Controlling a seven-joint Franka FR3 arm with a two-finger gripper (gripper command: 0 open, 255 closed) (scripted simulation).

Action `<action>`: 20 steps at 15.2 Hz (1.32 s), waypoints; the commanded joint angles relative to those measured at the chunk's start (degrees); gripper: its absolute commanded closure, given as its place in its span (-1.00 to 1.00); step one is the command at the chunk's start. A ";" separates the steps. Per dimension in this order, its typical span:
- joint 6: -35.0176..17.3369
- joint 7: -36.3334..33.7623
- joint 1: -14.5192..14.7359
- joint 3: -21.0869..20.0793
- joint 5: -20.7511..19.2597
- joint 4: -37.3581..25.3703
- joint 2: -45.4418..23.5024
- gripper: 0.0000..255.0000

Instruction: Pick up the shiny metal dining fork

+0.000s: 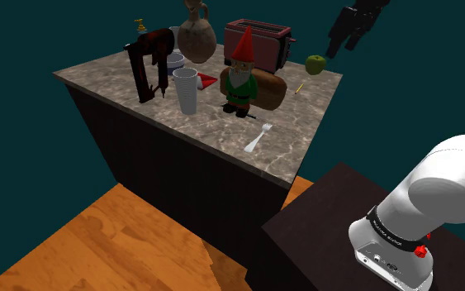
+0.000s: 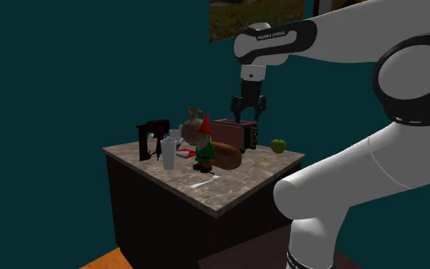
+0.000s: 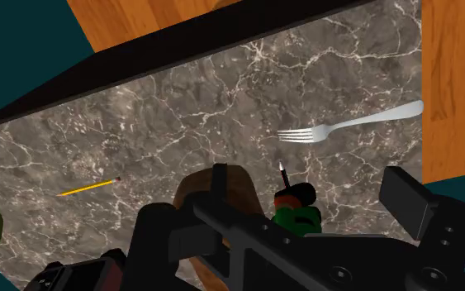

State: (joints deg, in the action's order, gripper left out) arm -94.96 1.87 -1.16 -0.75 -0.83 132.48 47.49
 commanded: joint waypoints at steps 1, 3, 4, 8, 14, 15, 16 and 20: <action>0.00 0.00 0.00 0.00 0.00 0.00 0.00 -1.00; -1.52 -6.86 -1.39 -2.61 1.96 2.21 -0.83 -1.00; -2.32 -10.27 -2.06 -3.93 3.00 3.18 -1.39 -1.00; -5.94 -23.77 -4.51 -9.18 7.33 6.18 -4.68 -1.00; -12.78 -43.48 -7.89 -16.75 13.71 8.21 -12.64 -1.00; -14.09 -46.70 -8.44 -17.95 14.68 8.29 -14.29 -1.00; -15.46 -49.89 -8.99 -19.11 15.59 8.30 -16.04 -1.00; -21.37 -62.47 -11.25 -23.48 18.68 7.69 -23.81 -1.00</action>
State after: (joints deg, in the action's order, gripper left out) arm -114.40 -56.96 -11.90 -23.01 16.96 140.09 25.74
